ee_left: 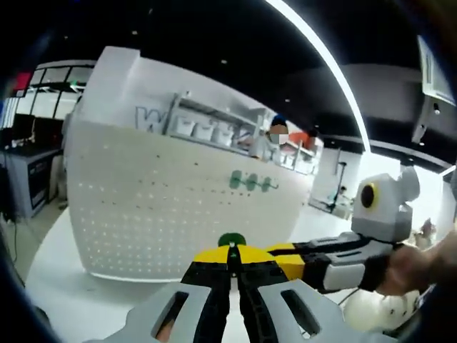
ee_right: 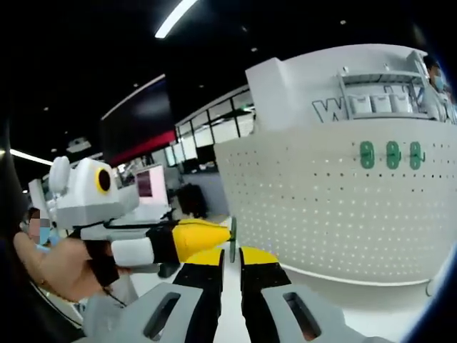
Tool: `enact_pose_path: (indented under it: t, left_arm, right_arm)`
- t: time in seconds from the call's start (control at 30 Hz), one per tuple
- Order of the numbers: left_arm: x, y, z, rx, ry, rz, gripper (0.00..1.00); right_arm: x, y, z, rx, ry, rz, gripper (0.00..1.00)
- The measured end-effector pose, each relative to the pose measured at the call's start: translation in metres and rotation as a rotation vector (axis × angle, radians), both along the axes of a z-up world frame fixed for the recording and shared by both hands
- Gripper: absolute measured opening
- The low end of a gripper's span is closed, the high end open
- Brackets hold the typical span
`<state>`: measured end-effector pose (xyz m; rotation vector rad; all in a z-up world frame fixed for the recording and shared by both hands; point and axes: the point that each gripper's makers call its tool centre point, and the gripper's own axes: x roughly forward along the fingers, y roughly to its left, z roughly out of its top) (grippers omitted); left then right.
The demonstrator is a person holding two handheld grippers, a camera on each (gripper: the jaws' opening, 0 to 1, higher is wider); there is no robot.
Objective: Insert the hook assembly into the mounting plate slot until the hook locks in place.
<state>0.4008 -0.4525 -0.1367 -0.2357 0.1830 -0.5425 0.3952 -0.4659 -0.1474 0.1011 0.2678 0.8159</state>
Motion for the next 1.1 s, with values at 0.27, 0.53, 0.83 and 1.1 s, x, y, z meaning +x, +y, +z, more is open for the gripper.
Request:
enact_pose_path:
  t: [0.27,0.53,0.83,1.1]
  left_arm:
    - [-0.0065,-0.0047,0.0014,0.006,0.001,-0.029,0.01]
    - [-0.0078,-0.0061,0.0012,0.003,0.011,-0.042,0.03]
    - [-0.0072,-0.0049,0.0018,0.003,0.022,-0.048,0.05]
    - [-0.0101,-0.0053,-0.0010,-0.010,0.049,-0.068,0.07]
  right_arm:
    - [-0.0018,-0.0008,-0.0030,-0.032,-0.011,0.015,0.00]
    - [-0.0028,-0.0027,-0.0007,-0.031,-0.028,0.005,0.00]
    - [-0.0046,-0.0029,0.0032,-0.159,-0.151,0.003,0.00]
    - [-0.0034,-0.0055,0.0025,-0.164,-0.157,-0.007,0.00]
